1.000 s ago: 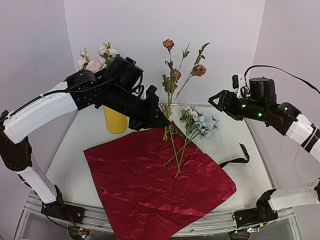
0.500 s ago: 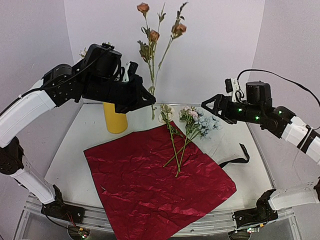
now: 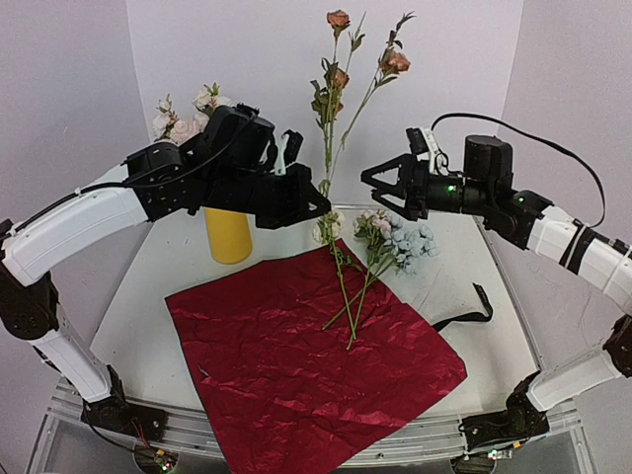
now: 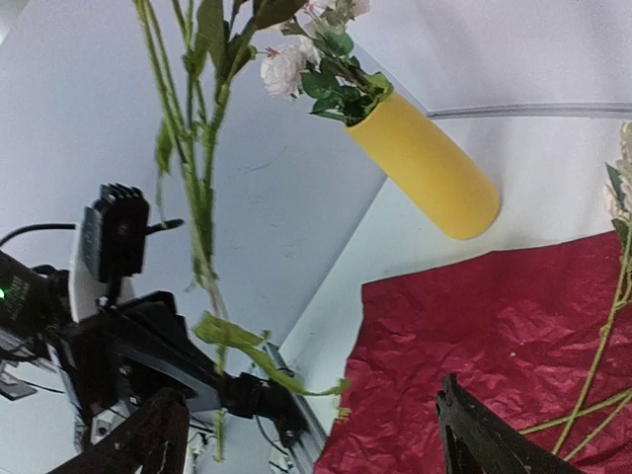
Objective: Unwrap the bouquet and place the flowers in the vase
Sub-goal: Pick up the fake flower from the wrapping paper.
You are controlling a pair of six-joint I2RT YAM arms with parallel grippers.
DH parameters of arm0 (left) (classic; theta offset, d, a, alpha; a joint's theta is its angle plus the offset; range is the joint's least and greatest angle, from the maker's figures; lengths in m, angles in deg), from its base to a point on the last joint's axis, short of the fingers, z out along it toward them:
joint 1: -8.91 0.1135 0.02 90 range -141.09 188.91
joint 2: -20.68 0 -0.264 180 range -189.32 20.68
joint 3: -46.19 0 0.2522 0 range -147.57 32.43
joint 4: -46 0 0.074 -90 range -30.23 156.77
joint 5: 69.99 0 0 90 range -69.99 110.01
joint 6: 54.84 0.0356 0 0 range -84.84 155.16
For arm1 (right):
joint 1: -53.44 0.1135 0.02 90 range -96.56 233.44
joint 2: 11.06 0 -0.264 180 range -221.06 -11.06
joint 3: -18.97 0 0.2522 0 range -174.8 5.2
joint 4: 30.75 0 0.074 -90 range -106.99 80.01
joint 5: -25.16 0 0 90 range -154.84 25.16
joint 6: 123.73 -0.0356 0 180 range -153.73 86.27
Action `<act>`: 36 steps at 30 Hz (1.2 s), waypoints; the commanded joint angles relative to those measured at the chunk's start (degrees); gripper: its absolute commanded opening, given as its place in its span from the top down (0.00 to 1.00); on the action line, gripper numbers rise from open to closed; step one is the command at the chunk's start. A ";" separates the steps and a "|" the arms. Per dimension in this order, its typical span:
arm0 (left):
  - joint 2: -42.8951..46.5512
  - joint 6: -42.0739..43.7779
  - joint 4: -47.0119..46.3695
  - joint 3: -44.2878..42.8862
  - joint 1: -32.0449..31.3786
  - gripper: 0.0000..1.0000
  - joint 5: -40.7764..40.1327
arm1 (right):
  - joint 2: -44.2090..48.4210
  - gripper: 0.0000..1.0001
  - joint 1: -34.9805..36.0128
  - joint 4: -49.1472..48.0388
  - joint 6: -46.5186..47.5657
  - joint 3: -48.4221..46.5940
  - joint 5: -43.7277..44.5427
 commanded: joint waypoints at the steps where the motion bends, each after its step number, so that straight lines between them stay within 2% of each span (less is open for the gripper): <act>1: -0.98 2.06 -6.29 -0.63 0.02 1.00 2.31 | -0.71 0.21 0.42 -6.76 -4.35 -2.91 -4.44; 6: -3.20 2.47 -7.86 -2.17 0.02 1.00 3.61 | -0.78 0.38 1.47 -9.36 -6.12 -2.92 -5.02; 10: -4.52 2.72 -8.82 -3.13 0.02 1.00 4.79 | -0.84 0.42 2.08 -9.27 -6.12 -2.82 -4.83; 17: -5.21 2.62 -10.37 -3.79 -0.07 1.00 6.28 | -0.77 0.57 2.56 -9.23 -6.65 -1.03 -4.13; 30: -2.86 2.45 -11.98 -1.65 -0.07 1.00 6.15 | -1.51 0.59 2.70 -7.98 -6.35 -0.93 -2.92; 36: -3.02 2.02 -13.44 -1.40 -0.07 1.00 7.43 | -2.08 0.65 3.25 -7.76 -6.24 -0.57 -3.17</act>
